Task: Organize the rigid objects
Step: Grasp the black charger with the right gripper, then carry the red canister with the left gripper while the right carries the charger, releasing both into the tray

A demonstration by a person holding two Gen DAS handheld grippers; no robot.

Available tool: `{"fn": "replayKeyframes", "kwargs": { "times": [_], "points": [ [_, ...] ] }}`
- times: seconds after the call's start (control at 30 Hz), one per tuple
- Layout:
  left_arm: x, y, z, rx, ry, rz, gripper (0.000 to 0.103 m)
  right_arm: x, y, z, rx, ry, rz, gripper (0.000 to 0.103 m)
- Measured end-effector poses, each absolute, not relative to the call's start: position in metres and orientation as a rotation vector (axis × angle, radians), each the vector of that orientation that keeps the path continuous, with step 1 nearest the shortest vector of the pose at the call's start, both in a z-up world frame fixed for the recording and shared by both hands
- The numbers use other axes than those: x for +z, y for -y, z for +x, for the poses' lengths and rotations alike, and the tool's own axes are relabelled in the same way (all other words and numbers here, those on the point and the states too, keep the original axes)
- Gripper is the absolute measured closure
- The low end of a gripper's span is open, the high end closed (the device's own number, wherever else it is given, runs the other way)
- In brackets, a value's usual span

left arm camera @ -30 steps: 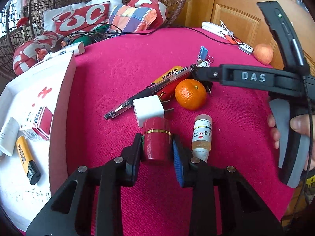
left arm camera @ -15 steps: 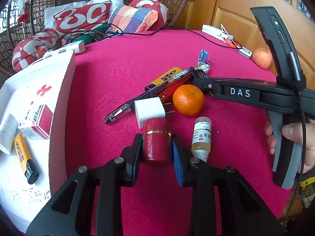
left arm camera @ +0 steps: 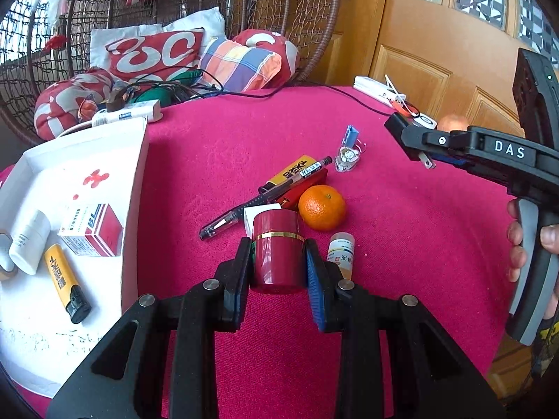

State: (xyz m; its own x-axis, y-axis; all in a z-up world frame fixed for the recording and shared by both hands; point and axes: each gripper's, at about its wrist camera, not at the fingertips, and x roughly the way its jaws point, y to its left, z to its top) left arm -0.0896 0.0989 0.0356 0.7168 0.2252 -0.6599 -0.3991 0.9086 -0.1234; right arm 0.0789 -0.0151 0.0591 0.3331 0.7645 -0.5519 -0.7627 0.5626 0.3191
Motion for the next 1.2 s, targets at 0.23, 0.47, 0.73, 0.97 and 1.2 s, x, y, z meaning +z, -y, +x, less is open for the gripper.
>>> {"fn": "replayKeyframes", "kwargs": {
  "times": [0.23, 0.47, 0.73, 0.97, 1.2],
  "points": [
    [0.059, -0.091, -0.100, 0.350, -0.632, -0.247, 0.075, 0.093, 0.024, 0.053, 1.075, -0.616, 0.033, 0.073],
    [0.075, -0.093, -0.116, 0.365, -0.580, -0.247, 0.075, 0.102, 0.021, 0.038, 1.120, -0.581, 0.022, 0.073],
    [0.085, -0.108, -0.133, 0.398, -0.537, -0.271, 0.075, 0.105, 0.013, 0.027, 1.143, -0.578, 0.005, 0.073],
    [0.087, -0.112, -0.143, 0.407, -0.517, -0.286, 0.075, 0.104, 0.003, 0.018, 1.173, -0.592, -0.016, 0.073],
    [0.091, -0.116, -0.150, 0.420, -0.497, -0.297, 0.075, 0.105, -0.005, 0.005, 1.197, -0.585, -0.043, 0.073]
  ]
}}
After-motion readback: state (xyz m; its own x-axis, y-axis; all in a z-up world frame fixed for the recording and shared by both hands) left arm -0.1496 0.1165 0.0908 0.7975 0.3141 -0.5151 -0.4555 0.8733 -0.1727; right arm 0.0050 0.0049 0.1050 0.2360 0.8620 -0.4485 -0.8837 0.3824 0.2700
